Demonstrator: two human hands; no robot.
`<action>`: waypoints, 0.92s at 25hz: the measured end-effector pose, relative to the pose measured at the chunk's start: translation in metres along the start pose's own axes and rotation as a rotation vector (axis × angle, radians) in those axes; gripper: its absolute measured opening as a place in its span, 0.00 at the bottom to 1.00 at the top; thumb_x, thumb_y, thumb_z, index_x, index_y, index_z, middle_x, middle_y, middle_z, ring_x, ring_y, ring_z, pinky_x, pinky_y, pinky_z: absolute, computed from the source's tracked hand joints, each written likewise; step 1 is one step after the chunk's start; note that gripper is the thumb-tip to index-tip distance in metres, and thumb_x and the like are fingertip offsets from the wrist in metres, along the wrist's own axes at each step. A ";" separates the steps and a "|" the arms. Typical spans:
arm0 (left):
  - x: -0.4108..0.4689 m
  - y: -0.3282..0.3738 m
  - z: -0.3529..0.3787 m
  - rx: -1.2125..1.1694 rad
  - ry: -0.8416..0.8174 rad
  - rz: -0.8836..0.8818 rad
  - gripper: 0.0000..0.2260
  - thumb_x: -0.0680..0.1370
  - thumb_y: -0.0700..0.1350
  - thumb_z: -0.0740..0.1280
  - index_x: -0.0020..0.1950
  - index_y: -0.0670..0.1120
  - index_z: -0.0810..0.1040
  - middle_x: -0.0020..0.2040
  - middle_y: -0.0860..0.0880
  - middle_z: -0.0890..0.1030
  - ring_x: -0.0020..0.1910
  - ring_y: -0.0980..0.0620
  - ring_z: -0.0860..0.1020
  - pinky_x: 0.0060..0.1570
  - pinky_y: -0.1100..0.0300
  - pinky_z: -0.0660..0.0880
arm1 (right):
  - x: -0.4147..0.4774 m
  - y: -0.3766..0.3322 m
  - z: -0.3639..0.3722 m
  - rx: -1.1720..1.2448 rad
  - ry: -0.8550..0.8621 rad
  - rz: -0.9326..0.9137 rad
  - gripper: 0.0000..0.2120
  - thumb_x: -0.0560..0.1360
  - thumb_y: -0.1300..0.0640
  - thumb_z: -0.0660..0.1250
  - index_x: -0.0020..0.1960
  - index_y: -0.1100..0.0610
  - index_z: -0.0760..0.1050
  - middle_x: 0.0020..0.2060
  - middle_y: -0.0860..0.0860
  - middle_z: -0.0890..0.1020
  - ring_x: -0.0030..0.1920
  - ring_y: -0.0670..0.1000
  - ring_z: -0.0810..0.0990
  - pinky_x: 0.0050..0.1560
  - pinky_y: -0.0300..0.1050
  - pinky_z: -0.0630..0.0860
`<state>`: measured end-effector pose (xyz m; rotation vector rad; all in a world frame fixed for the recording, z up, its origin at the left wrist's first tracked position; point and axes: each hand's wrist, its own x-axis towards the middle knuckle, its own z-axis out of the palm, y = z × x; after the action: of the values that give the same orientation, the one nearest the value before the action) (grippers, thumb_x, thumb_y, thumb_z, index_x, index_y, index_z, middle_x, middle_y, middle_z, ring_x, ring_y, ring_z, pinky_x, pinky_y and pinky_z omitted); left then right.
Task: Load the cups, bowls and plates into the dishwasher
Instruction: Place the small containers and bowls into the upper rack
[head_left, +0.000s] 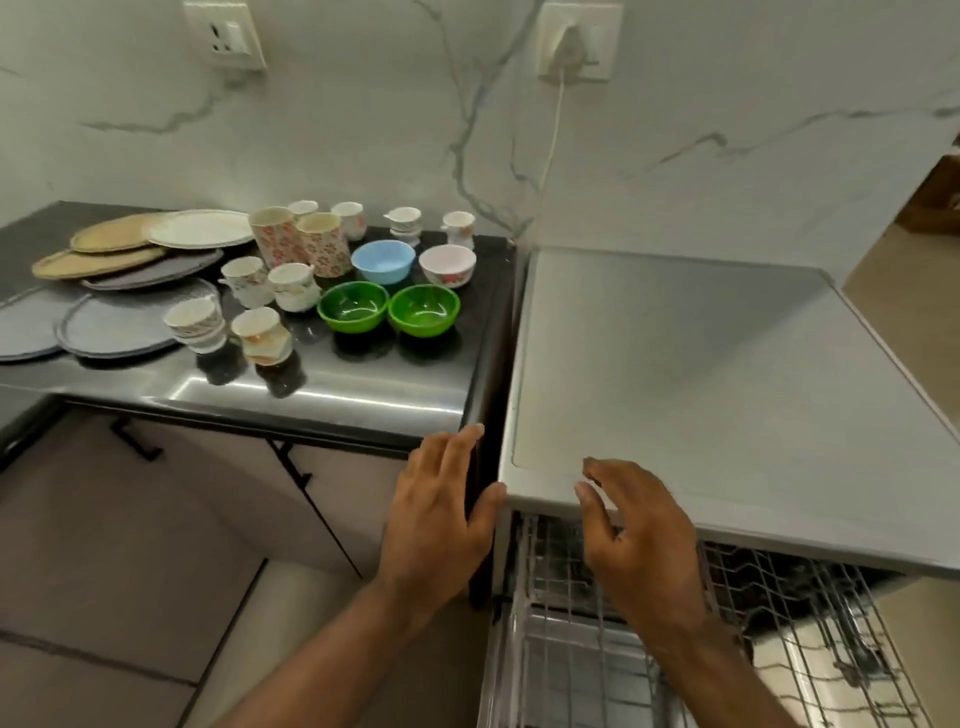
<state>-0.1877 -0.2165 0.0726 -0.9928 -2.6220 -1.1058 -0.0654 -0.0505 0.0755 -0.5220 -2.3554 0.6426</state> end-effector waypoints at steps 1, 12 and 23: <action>0.010 -0.012 -0.009 0.020 0.008 -0.006 0.27 0.79 0.56 0.68 0.77 0.54 0.65 0.67 0.56 0.69 0.64 0.60 0.66 0.62 0.59 0.69 | 0.011 -0.009 0.010 -0.003 -0.007 -0.028 0.13 0.77 0.59 0.72 0.61 0.57 0.81 0.54 0.50 0.84 0.55 0.50 0.81 0.57 0.45 0.78; 0.144 -0.149 -0.054 0.314 -0.026 -0.089 0.36 0.78 0.54 0.69 0.82 0.49 0.57 0.77 0.44 0.64 0.76 0.44 0.64 0.74 0.45 0.64 | 0.157 -0.086 0.157 -0.089 -0.129 -0.166 0.22 0.76 0.56 0.72 0.68 0.58 0.76 0.63 0.52 0.81 0.63 0.53 0.78 0.65 0.48 0.75; 0.237 -0.208 -0.064 0.503 -0.193 0.047 0.11 0.81 0.45 0.64 0.64 0.50 0.75 0.65 0.48 0.80 0.69 0.45 0.73 0.68 0.43 0.68 | 0.224 -0.095 0.244 -0.256 -0.281 -0.052 0.19 0.77 0.63 0.67 0.67 0.57 0.77 0.58 0.56 0.82 0.60 0.58 0.79 0.61 0.56 0.77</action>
<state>-0.5088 -0.2428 0.0784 -1.0715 -2.7885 -0.3138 -0.4077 -0.0884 0.0683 -0.5054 -2.7283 0.4131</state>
